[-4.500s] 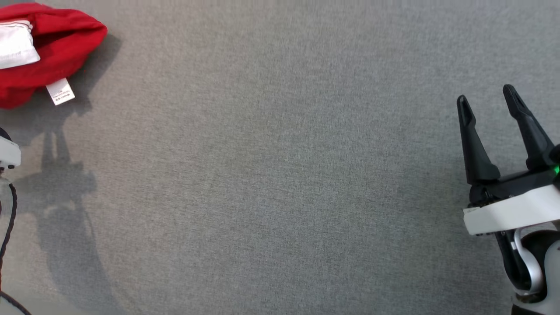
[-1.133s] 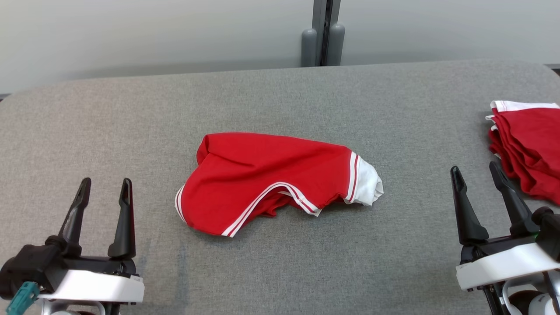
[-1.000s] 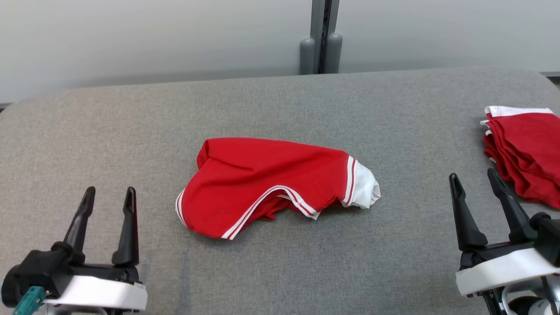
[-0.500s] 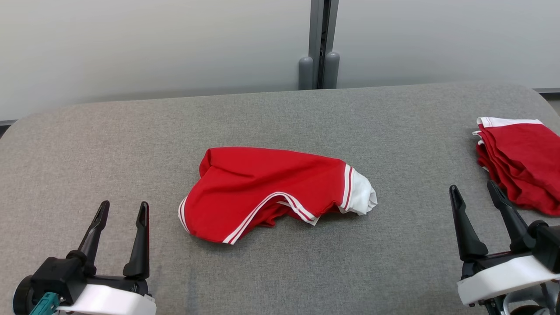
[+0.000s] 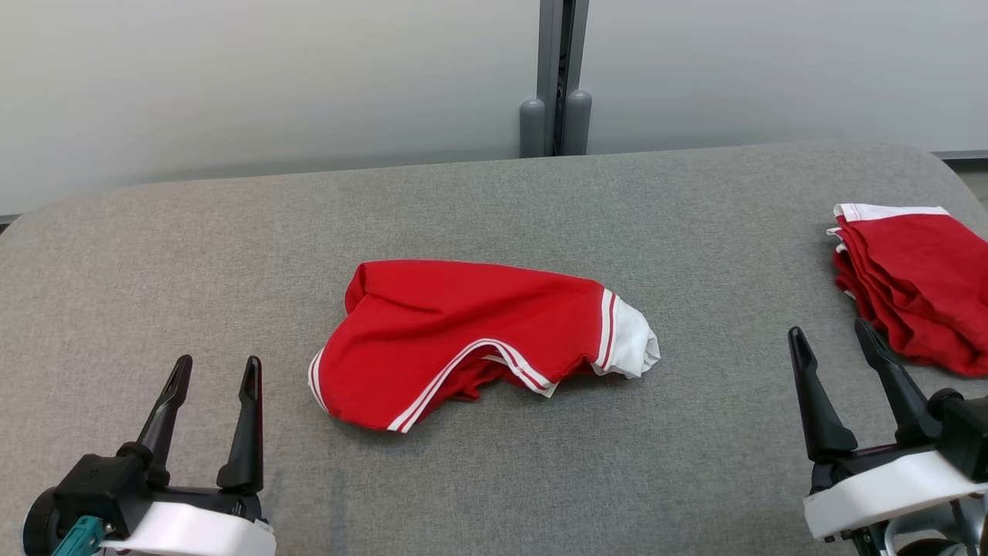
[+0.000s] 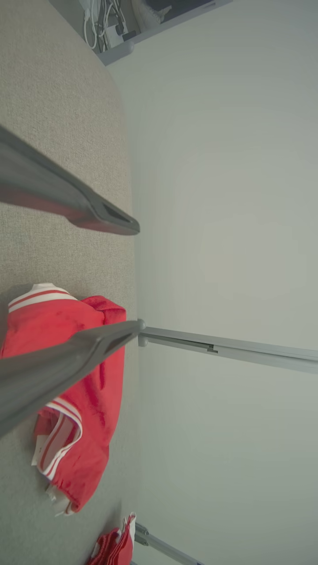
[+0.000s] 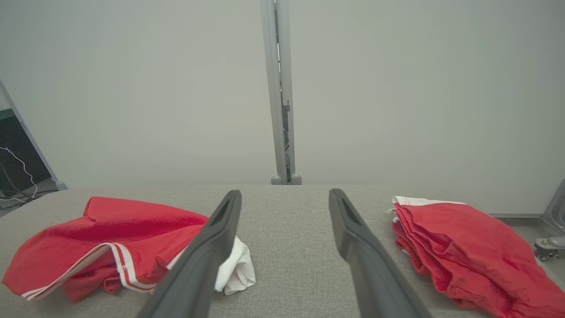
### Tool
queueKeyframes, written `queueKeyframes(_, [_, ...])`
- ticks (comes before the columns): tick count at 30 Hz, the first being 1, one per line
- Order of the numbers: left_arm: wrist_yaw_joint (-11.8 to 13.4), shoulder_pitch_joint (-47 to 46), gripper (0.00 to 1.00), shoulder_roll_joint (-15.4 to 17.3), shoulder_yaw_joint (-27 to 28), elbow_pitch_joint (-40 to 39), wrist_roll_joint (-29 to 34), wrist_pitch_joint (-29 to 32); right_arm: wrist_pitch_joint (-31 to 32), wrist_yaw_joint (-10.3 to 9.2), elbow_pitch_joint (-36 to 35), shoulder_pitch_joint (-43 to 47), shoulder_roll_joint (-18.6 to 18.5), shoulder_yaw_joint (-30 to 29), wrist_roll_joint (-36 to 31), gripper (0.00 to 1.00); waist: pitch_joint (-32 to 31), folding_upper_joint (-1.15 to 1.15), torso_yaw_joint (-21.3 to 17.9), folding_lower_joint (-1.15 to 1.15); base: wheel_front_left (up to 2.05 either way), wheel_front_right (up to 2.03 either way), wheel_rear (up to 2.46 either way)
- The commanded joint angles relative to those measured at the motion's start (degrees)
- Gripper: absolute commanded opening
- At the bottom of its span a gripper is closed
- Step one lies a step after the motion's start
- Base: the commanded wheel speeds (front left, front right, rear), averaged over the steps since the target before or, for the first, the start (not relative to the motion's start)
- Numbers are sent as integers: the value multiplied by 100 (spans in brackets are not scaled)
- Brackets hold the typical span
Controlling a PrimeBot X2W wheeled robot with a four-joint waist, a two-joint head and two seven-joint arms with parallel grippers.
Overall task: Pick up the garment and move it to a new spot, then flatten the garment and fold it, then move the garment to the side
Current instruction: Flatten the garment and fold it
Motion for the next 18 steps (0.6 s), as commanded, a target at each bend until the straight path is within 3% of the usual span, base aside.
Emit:
queueKeyframes(1, [32, 3, 100, 36, 5, -1, -7, -3, 7, 2, 14, -15, -17, 7, 18, 100, 7, 0, 2, 0, 0, 0, 0])
queueKeyframes(13, [-9, -237, 100, 53, -41, -45, 27, -47, -35, 2, 165, -263, -96, 249, 64, 100, 163, 0, 173, 0, 0, 0, 0])
queueKeyframes(18, [-74, -451, 100, 21, -81, -33, 33, -90, 31, 2, 402, -565, -237, 753, 152, 100, 358, 0, 378, 0, 0, 0, 0])
